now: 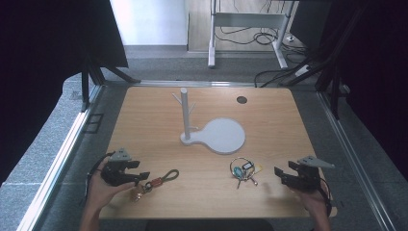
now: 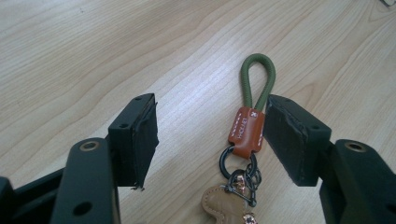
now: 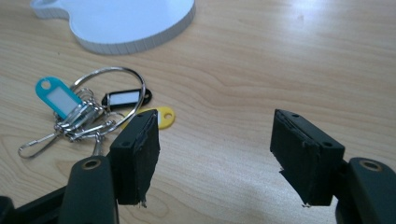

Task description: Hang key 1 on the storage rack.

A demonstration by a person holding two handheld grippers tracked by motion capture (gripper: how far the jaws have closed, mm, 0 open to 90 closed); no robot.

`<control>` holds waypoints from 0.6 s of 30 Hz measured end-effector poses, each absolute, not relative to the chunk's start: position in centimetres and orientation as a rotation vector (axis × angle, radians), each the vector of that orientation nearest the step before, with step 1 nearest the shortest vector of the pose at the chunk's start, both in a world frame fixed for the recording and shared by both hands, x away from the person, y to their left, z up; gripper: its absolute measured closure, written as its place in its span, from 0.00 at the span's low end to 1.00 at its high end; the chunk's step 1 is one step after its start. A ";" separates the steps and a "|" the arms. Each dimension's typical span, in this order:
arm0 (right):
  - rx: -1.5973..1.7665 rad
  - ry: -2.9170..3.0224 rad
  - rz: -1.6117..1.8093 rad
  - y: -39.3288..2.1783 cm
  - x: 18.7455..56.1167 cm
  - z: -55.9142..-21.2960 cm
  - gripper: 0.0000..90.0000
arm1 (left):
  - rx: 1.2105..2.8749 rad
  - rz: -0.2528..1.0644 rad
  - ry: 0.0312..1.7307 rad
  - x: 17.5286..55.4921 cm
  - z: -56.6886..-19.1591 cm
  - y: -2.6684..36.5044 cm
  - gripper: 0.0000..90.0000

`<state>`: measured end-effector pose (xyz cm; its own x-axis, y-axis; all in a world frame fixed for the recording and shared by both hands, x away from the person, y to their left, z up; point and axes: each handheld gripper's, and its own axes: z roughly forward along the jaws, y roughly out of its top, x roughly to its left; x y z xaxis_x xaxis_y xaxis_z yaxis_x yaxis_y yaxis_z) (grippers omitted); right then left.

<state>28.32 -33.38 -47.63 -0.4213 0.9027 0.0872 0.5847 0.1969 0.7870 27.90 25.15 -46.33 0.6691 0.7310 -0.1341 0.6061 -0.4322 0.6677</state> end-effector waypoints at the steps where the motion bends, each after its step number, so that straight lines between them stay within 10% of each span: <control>1: 1.390 2.083 1.093 -33.4 28.3 -47.6 0.37 | 2.175 0.227 1.026 27.9 -46.3 25.1 0.40; 18: 1.386 2.171 1.063 -33.3 29.2 -49.3 0.40 | 2.182 0.222 1.039 27.4 -45.1 24.9 0.40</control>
